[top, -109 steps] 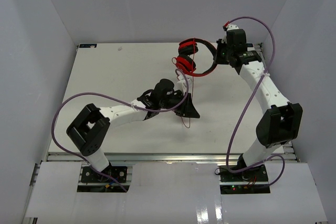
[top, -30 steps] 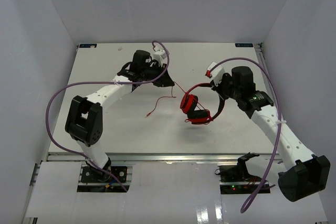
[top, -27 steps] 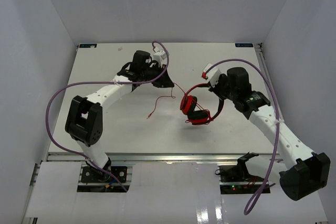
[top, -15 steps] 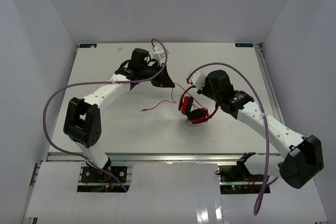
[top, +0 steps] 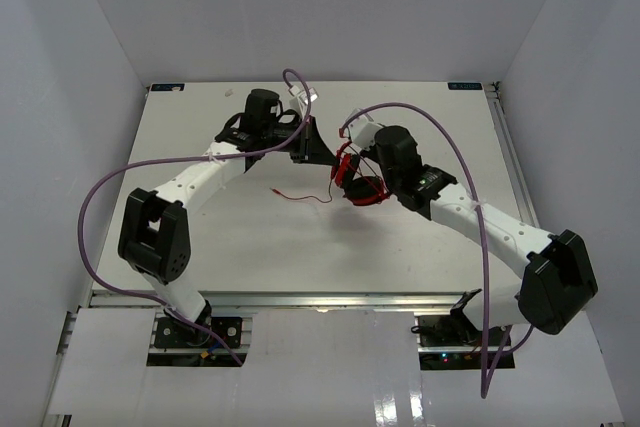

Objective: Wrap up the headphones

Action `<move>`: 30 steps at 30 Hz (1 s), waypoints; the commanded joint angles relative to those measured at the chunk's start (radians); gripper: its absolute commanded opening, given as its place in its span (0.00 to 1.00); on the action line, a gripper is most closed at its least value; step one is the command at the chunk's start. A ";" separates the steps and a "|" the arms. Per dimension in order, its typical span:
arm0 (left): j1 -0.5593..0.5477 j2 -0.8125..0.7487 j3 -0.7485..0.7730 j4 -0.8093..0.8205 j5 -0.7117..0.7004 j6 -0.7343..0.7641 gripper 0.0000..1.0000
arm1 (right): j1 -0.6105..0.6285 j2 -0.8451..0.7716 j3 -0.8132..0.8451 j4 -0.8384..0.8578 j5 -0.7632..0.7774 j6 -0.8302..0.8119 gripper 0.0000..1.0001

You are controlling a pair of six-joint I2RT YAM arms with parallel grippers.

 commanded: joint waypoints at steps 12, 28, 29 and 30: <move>-0.050 -0.065 -0.114 0.431 0.040 -0.495 0.00 | -0.051 0.170 0.300 -0.117 0.055 0.464 0.08; -0.107 0.026 -0.022 0.413 -0.060 -0.541 0.26 | -0.146 0.188 0.410 -0.273 -0.144 0.651 0.08; -0.113 0.029 -0.016 0.401 -0.068 -0.532 0.28 | -0.157 0.188 0.418 -0.280 -0.157 0.658 0.08; -0.118 0.032 -0.011 0.389 -0.077 -0.524 0.30 | -0.168 0.188 0.427 -0.288 -0.169 0.664 0.08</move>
